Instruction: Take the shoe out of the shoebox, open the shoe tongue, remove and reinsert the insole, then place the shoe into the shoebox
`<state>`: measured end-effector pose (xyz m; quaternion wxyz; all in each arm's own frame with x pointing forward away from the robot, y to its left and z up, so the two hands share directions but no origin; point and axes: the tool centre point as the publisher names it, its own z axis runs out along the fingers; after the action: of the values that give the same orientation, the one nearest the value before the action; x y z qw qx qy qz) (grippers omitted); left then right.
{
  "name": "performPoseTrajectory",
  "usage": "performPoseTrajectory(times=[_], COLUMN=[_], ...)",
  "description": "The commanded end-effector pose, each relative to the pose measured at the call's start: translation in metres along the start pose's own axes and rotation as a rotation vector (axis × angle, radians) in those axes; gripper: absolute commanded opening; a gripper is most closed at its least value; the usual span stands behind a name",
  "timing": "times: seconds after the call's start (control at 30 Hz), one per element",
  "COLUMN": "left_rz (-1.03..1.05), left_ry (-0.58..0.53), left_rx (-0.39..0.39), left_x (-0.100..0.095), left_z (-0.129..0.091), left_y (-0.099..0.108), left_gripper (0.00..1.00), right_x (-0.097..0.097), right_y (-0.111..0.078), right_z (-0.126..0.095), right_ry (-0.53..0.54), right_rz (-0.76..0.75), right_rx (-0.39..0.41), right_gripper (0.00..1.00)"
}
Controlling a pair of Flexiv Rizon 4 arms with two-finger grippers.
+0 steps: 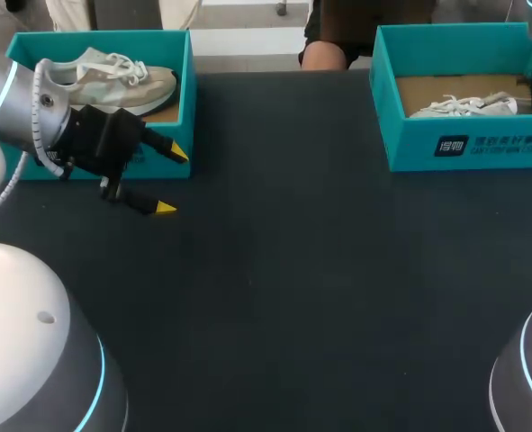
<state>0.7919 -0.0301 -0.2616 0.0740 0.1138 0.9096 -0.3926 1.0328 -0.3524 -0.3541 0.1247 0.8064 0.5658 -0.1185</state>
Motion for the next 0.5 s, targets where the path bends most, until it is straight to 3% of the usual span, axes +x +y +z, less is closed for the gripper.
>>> performPoseTrajectory(times=[0.03,0.17,0.27,0.5], left_rz=[0.000,0.000,0.000,0.000], left_ry=[0.002,0.002,0.002,0.002], left_rx=[-0.002,-0.002,-0.002,-0.002], left_x=[0.000,0.000,0.000,0.000], left_z=[0.001,0.001,0.001,0.001], left_y=[0.000,0.000,0.000,0.000], left_gripper=[1.00,1.00,1.00,1.00], right_x=[-0.001,0.001,0.002,0.008], right_y=[-0.009,-0.013,-0.018,-0.040], right_z=[-0.018,-0.039,-0.056,-0.105], right_ry=[0.005,0.012,0.031,0.048], right_rz=[0.008,-0.018,-0.024,-0.015], right_rx=[-0.029,-0.043,-0.059,-0.104], right_gripper=[0.61,0.60,0.65,0.69])
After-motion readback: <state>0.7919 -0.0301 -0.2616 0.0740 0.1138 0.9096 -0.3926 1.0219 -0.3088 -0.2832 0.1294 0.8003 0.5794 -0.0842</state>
